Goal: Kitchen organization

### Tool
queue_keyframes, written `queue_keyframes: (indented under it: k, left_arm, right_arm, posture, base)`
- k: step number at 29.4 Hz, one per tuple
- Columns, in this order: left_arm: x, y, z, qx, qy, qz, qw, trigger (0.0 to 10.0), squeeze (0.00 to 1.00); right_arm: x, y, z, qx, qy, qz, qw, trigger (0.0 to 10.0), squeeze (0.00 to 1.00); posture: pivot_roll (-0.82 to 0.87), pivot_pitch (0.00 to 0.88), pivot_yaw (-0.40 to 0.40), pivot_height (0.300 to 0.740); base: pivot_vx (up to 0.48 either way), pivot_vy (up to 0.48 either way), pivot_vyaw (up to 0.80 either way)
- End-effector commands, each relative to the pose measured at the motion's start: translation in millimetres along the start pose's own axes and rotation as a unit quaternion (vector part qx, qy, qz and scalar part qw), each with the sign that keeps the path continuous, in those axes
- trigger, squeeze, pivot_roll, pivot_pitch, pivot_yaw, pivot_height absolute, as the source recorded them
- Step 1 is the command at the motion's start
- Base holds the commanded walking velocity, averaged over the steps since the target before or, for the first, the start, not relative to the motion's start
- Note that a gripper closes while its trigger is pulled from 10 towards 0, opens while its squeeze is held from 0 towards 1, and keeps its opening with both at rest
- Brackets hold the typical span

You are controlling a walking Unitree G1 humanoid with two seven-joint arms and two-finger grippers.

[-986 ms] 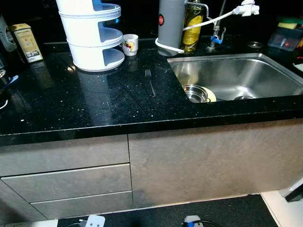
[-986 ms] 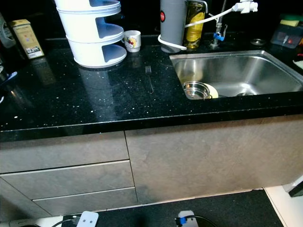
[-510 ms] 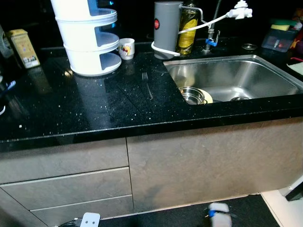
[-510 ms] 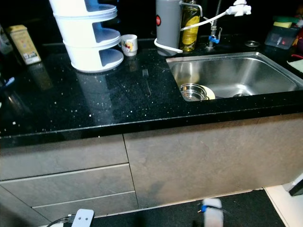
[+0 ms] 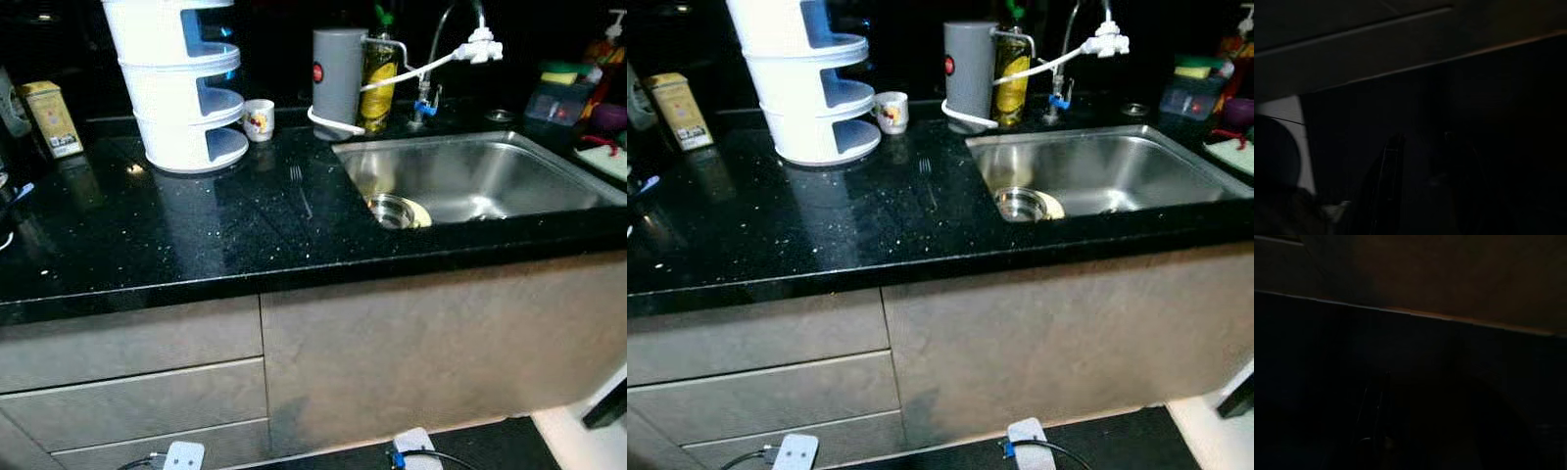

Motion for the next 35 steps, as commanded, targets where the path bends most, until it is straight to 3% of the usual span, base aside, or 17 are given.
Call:
queue_keyframes:
  k: [1, 7, 14, 18, 32, 35]
  left_arm:
    - [-12, 5.1, -4.2, -0.007, -0.018, 0.011, 1.0, 10.0, 0.0]
    - [-14, 3.1, -5.5, -0.001, -0.019, 0.016, 1.0, 10.0, 0.0]
    - [-10, -1.5, -4.8, -0.004, -0.007, 0.026, 1.0, 10.0, 0.0]
    - [-8, -2.6, -3.1, -0.014, -0.009, 0.035, 0.999, 10.0, 0.0]
    - [-5, 0.2, -1.1, -0.008, -0.011, 0.003, 1.0, 10.0, 0.0]
    - [-2, 5.3, -1.3, -0.028, 0.002, 0.026, 0.999, 10.0, 0.0]
  right_arm:
    - [-10, -2.2, -2.0, 0.008, -0.022, -0.013, 1.0, 10.0, 0.0]
    - [-16, -8.3, -2.9, 0.022, -0.035, -0.034, 0.999, 10.0, 0.0]
    - [-21, -10.6, -3.7, 0.016, -0.04, -0.017, 0.999, 10.0, 0.0]
    - [-25, -14.2, -4.8, 0.013, -0.046, -0.011, 0.999, 10.0, 0.0]
    - [-27, -10.1, -5.5, 0.003, -0.05, -0.002, 0.999, 10.0, 0.0]
    - [-27, -10.6, -5.5, 0.003, -0.051, -0.002, 0.999, 10.0, 0.0]
  posture:
    - [-0.04, 0.112, -0.074, 0.74]
    - [-0.02, 0.127, -0.087, 0.74]
    - [0.0, 0.132, -0.081, 0.74]
    - [0.01, 0.138, -0.036, 0.74]
    - [0.0, 0.139, -0.03, 0.74]
    - [0.0, 0.138, -0.031, 0.74]
  base:
    - [0.0, 0.0, 0.0]
    - [0.0, 0.0, 0.0]
    - [0.0, 0.0, 0.0]
    - [0.0, 0.0, 0.0]
    - [0.0, 0.0, 0.0]
    - [0.0, -0.426, 0.0]
Point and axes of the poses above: a point about 5 cm out from each wrist's last joint towards the gripper, its own z axis pointing out of the wrist towards the gripper, its own x axis along the axis of the wrist's last joint, y = z × x, the point moved 2 cm from there along z, pointing out of the wrist towards the gripper, and after that the axes turned 12 degrees about z, right-handed, at the moved point
